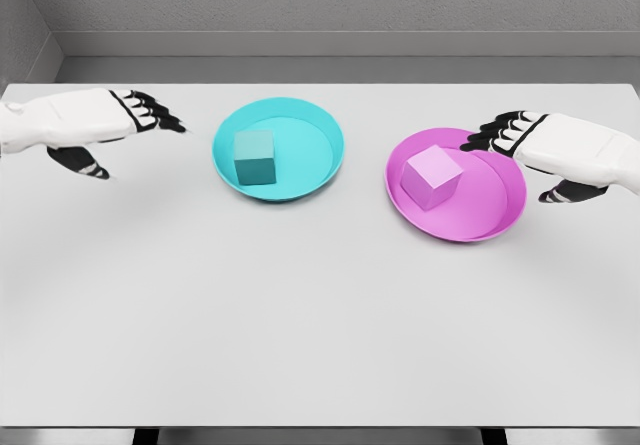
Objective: Place the blocks in the corresponding plates according to their colors
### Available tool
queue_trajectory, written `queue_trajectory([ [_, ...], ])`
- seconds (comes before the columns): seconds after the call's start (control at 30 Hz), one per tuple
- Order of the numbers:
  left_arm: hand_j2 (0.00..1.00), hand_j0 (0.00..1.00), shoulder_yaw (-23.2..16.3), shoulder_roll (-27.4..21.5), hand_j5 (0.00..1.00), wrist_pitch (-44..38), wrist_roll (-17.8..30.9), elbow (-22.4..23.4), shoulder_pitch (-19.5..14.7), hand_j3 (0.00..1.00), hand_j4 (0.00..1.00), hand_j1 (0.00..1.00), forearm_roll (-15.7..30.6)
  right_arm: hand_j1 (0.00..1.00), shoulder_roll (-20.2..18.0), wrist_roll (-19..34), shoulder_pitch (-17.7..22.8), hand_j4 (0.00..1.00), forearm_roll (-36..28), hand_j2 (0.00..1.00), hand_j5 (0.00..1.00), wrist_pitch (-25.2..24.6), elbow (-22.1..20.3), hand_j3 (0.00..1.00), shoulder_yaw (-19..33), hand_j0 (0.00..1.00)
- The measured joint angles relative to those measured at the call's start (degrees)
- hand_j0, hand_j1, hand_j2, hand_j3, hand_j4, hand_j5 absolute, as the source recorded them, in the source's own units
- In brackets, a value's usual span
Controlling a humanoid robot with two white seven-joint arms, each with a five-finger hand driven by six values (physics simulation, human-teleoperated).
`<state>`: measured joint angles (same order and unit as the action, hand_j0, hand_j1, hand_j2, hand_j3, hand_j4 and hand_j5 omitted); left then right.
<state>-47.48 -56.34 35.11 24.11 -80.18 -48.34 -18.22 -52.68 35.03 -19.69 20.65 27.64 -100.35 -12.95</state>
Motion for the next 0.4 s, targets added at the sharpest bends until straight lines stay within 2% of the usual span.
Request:
queue_trajectory([
  [0.1, 1.0, 1.0, 1.2, -0.8, 1.0, 0.0, 0.1, 0.2, 2.5, 1.0, 1.0, 1.0, 0.1, 1.0, 0.0, 0.0, 0.1, 1.0, 0.0, 1.0, 1.0, 0.0, 0.0, 1.0, 0.0, 1.0],
  [0.4, 1.0, 1.0, 3.6, -1.4, 1.0, 0.0, 0.1, 0.2, 2.8, 1.0, 1.0, 1.0, 0.0, 1.0, 0.4, 0.0, 0.1, 1.0, 0.0, 1.0, 1.0, -0.2, -0.1, 1.0, 0.1, 1.0],
])
